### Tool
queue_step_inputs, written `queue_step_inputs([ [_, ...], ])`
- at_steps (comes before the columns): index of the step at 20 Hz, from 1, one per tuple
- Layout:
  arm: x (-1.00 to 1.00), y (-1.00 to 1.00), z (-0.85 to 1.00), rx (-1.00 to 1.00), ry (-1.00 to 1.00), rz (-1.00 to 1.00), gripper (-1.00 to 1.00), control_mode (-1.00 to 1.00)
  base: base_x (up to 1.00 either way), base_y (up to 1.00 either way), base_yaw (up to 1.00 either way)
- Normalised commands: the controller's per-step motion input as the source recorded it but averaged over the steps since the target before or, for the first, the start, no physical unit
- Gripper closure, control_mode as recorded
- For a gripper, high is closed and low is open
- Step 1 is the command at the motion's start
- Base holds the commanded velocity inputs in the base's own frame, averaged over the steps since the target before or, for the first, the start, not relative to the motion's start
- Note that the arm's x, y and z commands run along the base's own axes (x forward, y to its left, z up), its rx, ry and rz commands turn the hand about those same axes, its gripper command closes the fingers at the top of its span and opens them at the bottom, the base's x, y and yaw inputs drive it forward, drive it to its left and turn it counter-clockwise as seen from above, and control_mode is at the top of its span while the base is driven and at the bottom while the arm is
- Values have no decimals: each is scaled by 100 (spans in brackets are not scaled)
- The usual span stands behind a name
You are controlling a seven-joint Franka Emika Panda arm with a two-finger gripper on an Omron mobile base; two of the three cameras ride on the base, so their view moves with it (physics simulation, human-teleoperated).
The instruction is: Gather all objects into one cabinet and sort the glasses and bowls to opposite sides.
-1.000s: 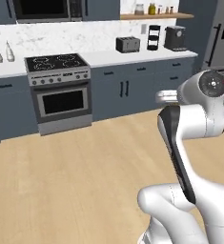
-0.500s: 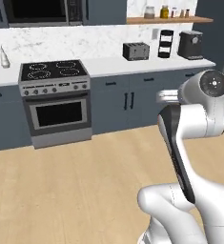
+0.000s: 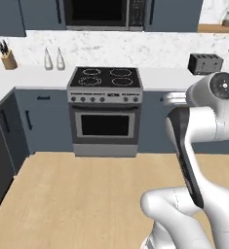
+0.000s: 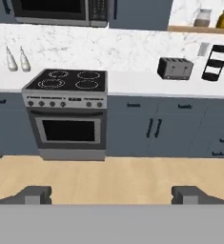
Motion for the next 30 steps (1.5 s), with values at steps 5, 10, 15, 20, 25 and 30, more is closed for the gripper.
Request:
queue_step_inputs([
  [5,0,0,0,0,0,0,-100,100,90,-10,61],
  [10,0,0,0,0,0,0,-100,100,78,-12,64],
  [15,0,0,0,0,0,0,-100,100,72,-13,65],
  [20,0,0,0,0,0,0,-100,100,62,-18,65],
  [25,0,0,0,0,0,0,-100,100,58,-39,57],
  [30,0,0,0,0,0,0,-100,100,24,-41,12],
])
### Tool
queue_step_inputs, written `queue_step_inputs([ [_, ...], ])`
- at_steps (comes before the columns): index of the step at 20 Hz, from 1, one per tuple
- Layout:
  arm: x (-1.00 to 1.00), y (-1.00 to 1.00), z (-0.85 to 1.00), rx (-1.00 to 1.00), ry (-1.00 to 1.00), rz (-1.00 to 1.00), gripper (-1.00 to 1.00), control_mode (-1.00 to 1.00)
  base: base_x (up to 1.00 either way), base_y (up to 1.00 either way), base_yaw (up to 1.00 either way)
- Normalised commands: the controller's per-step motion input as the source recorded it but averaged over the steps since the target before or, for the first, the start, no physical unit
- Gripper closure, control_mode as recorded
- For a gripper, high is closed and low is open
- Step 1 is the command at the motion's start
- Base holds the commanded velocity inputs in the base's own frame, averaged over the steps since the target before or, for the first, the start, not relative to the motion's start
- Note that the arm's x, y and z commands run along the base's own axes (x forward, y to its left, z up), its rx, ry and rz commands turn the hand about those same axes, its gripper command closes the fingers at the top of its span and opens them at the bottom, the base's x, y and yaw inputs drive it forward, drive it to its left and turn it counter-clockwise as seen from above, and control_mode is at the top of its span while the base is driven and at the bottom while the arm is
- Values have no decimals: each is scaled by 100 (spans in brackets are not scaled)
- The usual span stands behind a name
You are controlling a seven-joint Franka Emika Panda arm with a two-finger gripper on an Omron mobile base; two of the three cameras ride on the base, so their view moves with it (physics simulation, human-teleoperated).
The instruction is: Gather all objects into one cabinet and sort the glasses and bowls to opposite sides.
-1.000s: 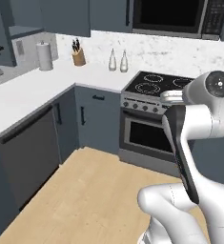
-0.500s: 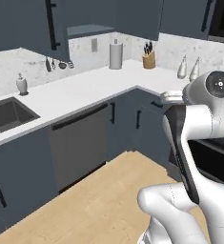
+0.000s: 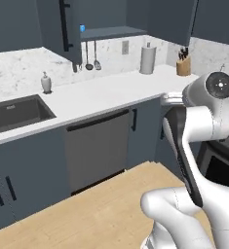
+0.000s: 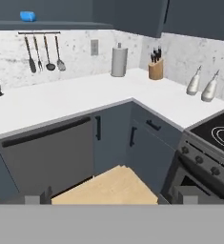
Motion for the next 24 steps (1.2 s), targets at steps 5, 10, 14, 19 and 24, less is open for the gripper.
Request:
queue_step_inputs([
  [5,0,0,0,0,0,0,-100,100,34,-65,21],
  [10,0,0,0,0,0,0,-100,100,62,-40,36],
  [14,0,0,0,0,0,0,-100,100,21,-3,4],
  [19,0,0,0,0,0,0,-100,100,29,-38,34],
  [24,0,0,0,0,0,0,-100,100,21,-5,11],
])
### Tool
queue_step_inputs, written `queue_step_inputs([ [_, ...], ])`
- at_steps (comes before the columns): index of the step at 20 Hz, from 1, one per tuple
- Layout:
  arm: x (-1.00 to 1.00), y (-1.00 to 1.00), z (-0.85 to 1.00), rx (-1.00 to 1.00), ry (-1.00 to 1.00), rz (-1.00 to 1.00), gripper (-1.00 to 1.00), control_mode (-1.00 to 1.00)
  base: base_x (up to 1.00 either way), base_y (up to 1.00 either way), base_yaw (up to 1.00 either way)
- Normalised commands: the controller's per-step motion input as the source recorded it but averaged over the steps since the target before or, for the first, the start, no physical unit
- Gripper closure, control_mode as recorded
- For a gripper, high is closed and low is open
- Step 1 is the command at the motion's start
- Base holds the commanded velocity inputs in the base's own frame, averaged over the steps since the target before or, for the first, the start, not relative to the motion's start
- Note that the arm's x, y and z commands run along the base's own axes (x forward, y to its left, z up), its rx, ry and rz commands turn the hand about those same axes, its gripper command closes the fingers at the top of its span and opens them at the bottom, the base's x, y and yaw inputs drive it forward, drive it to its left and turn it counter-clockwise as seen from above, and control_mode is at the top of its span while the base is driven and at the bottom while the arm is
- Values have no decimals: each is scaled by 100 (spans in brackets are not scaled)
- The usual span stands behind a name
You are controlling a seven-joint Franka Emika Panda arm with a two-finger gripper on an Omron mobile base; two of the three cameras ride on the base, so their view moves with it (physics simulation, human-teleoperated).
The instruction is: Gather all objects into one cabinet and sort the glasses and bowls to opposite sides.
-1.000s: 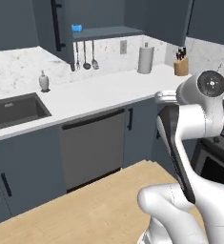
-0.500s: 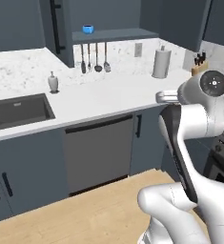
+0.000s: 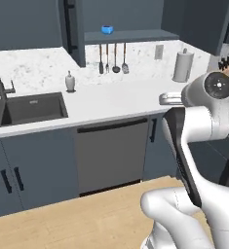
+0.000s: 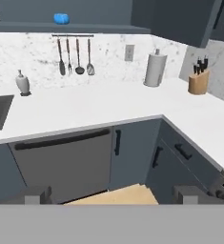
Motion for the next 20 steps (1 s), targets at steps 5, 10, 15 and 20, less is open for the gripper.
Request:
queue_step_inputs([
  [5,0,0,0,0,0,0,-100,100,48,-30,21],
  [10,0,0,0,0,0,0,-100,100,58,-34,20],
  [15,0,0,0,0,0,0,-100,100,54,-9,5],
  [20,0,0,0,0,0,0,-100,100,54,-30,2],
])
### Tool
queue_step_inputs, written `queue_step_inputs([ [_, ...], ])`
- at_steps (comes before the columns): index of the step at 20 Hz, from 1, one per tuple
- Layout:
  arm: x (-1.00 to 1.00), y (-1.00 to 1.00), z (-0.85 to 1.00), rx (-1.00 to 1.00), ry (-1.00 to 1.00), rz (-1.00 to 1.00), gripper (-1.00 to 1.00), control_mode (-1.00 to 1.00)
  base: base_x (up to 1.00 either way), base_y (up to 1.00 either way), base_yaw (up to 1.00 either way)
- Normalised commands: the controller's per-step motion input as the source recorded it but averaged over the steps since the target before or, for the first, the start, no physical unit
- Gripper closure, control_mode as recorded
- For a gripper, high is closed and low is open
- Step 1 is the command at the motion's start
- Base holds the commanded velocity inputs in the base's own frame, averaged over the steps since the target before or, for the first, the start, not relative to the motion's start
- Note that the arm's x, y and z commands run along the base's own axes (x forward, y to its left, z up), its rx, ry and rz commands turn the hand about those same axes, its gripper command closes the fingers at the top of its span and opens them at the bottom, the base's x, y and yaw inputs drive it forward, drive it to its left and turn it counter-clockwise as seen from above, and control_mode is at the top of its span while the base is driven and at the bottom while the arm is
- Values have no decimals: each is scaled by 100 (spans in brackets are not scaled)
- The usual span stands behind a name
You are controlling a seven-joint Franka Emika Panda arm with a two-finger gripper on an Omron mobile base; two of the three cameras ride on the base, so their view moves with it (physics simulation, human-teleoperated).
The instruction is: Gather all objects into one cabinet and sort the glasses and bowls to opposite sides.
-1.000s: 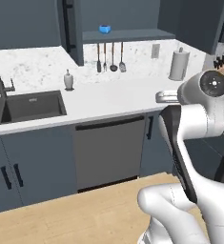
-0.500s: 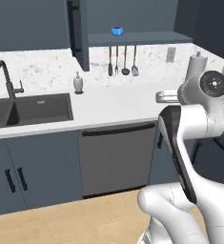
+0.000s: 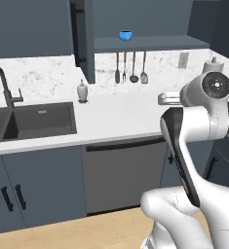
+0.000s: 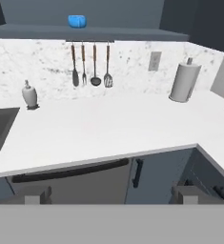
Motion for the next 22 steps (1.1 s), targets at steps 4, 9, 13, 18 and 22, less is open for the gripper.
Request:
queue_step_inputs([
  [4,0,0,0,0,0,0,-100,100,49,-40,0],
  [9,0,0,0,0,0,0,-100,100,54,-43,0],
  [13,0,0,0,0,0,0,-100,100,57,-27,0],
  [18,0,0,0,0,0,0,-100,100,60,-4,0],
  [22,0,0,0,0,0,0,-100,100,58,-5,1],
])
